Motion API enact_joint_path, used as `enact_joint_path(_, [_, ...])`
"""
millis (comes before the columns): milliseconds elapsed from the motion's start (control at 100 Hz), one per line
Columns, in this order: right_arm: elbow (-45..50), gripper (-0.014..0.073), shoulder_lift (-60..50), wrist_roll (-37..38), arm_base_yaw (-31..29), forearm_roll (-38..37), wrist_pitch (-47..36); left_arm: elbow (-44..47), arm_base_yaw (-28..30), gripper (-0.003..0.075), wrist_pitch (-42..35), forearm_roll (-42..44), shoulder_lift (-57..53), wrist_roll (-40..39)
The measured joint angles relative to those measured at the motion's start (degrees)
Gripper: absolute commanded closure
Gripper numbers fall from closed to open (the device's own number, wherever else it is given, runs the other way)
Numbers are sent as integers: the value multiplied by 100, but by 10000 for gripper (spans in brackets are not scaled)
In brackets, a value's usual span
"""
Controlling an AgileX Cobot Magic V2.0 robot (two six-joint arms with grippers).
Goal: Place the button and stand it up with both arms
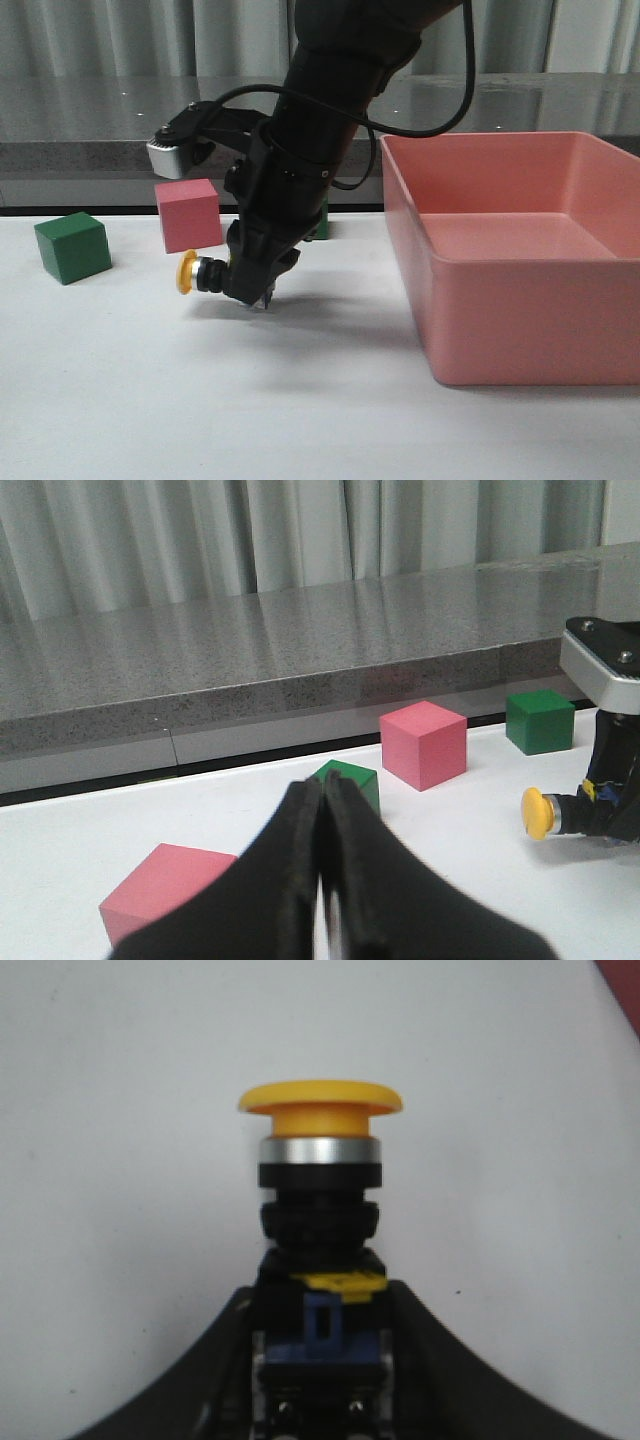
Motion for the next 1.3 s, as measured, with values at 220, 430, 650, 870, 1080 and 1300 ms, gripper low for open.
enact_joint_path(220, [-12,73,5,0,0,0,-27,0,0,740,0,0,0,0])
enact_joint_path(430, [-12,28,-20,0,0,0,-4,0,0,740,0,0,0,0])
enact_joint_path(650, [-12,233,-754,536,-60,-11,242,0,0,740,0,0,0,0])
enact_joint_path(870, [-12,670,-2070,1324,-529,-11,624,0,0,740,0,0,0,0])
enact_joint_path(1080, [-12,655,-3158,1820,-1276,-11,1143,0,0,740,0,0,0,0])
enact_joint_path(1300, [334,655,-4116,2577,-2195,-156,1711,0,0,740,0,0,0,0])
